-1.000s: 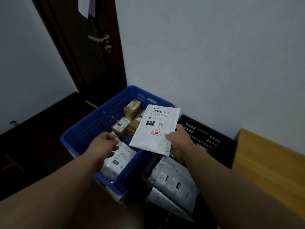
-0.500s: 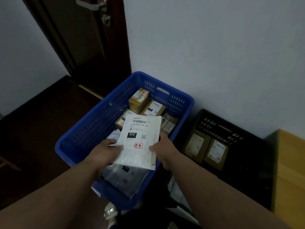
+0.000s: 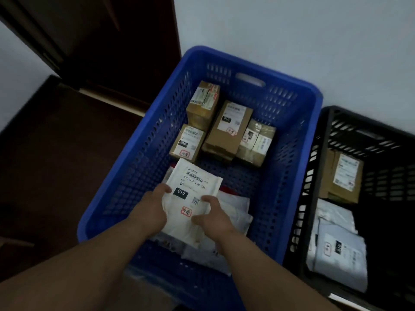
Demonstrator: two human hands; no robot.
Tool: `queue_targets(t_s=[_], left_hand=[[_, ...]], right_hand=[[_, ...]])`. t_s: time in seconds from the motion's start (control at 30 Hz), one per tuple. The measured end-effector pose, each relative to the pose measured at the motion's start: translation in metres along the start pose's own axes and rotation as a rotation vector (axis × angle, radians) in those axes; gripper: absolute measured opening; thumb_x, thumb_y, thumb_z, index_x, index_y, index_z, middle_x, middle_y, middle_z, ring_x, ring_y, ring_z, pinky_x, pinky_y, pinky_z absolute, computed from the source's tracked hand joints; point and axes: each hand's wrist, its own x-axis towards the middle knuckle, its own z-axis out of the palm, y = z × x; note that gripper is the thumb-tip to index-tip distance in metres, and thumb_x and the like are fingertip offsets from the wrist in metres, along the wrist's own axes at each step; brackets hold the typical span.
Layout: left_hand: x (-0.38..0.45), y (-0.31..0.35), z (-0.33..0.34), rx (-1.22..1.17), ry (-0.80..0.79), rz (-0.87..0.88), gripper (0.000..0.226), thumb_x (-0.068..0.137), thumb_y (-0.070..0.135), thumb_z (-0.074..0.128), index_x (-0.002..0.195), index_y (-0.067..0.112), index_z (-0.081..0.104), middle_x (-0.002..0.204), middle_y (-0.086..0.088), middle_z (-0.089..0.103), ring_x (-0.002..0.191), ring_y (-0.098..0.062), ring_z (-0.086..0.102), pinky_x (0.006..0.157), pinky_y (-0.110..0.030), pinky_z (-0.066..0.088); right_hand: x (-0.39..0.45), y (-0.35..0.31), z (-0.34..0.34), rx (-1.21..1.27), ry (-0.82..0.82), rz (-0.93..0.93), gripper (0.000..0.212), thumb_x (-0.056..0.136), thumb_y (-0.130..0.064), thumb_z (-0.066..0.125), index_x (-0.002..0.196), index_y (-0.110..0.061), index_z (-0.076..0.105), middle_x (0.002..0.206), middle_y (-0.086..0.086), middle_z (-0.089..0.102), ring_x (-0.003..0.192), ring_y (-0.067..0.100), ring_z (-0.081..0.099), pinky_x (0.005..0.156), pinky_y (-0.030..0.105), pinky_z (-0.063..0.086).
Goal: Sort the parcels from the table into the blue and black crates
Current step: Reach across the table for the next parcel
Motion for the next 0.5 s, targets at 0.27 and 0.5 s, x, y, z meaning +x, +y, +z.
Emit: queue_targets(t_s=[0.27,0.5], left_hand=[[0.009,-0.047,0.021,0.403,-0.300,-0.122,0.041,0.091,0.016,0.053,0.131,0.025,0.047,0.140,-0.008,0.036,0.117,-0.022,0.047,0.097,-0.028,0.044],[-0.014,-0.024,0.009,0.327,-0.241,-0.096,0.057,0.090,0.014,0.055,0.143,0.024,0.040,0.146,-0.003,0.032,0.128,-0.020,0.041,0.107,-0.032,0.040]], right_hand=[[0.015,0.021,0.028,-0.294,-0.152,0.093,0.057,0.094,-0.017,0.059,0.146,-0.026,0.040,0.148,0.005,0.043,0.128,0.021,0.047,0.100,0.021,0.039],[-0.014,0.010,0.008,-0.438,-0.140,0.055,0.056,0.095,-0.026,0.058,0.148,-0.019,0.039,0.150,0.006,0.039,0.133,0.022,0.042,0.107,0.024,0.037]])
